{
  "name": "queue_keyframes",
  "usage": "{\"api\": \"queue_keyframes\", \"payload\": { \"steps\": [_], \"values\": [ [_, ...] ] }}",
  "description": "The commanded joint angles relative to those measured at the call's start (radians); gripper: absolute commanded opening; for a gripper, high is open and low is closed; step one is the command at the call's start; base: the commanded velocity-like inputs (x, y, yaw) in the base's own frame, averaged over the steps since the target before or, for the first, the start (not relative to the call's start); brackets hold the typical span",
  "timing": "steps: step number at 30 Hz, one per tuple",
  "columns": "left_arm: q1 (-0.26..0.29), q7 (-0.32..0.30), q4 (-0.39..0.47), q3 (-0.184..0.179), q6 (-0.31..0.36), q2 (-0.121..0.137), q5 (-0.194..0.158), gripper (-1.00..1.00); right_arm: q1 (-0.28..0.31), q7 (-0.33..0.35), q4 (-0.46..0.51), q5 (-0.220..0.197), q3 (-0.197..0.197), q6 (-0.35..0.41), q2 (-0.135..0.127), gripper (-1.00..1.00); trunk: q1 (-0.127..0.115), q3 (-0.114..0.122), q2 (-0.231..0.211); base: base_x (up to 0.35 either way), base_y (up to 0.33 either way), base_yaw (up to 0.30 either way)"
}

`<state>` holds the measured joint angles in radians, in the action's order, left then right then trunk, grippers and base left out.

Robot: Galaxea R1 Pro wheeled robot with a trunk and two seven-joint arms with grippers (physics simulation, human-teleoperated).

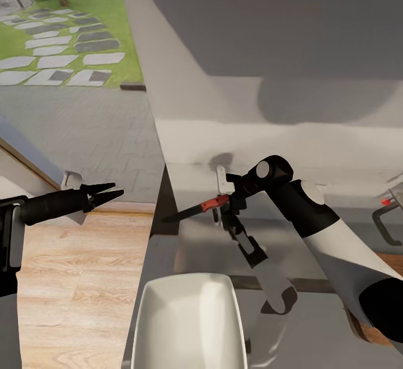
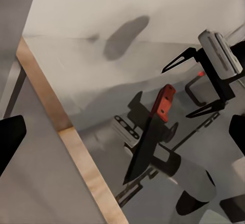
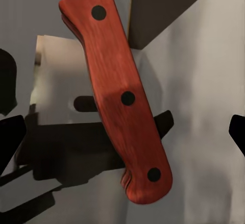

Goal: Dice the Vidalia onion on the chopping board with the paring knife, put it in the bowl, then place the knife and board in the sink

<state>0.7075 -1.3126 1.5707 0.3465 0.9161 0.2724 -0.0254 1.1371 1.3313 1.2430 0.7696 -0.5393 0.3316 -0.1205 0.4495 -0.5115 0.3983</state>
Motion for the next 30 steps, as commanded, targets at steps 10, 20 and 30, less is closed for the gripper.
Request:
{"api": "queue_keyframes", "payload": {
  "steps": [10, 20, 30],
  "values": [
    [0.0, -0.002, 0.0, 0.0, 0.01, 0.0, -0.002, 1.0, 0.001, 0.005, 0.002, 0.002, -0.005, 0.018, 0.008, 1.0, 0.001, -0.003, 0.002, 0.0, 0.0, 0.0],
    [0.0, -0.002, 0.0, 0.0, 0.01, -0.001, -0.002, 1.0, 0.001, -0.033, 0.003, 0.002, -0.002, 0.017, 0.009, 1.0, 0.001, -0.009, 0.002, 0.0, 0.0, 0.0],
    [0.001, -0.001, 0.0, -0.001, 0.009, -0.005, -0.002, 1.0, 0.001, -0.032, 0.003, 0.002, -0.002, 0.019, 0.009, 1.0, 0.001, -0.01, 0.002, 0.0, 0.0, 0.0]
  ]
}}
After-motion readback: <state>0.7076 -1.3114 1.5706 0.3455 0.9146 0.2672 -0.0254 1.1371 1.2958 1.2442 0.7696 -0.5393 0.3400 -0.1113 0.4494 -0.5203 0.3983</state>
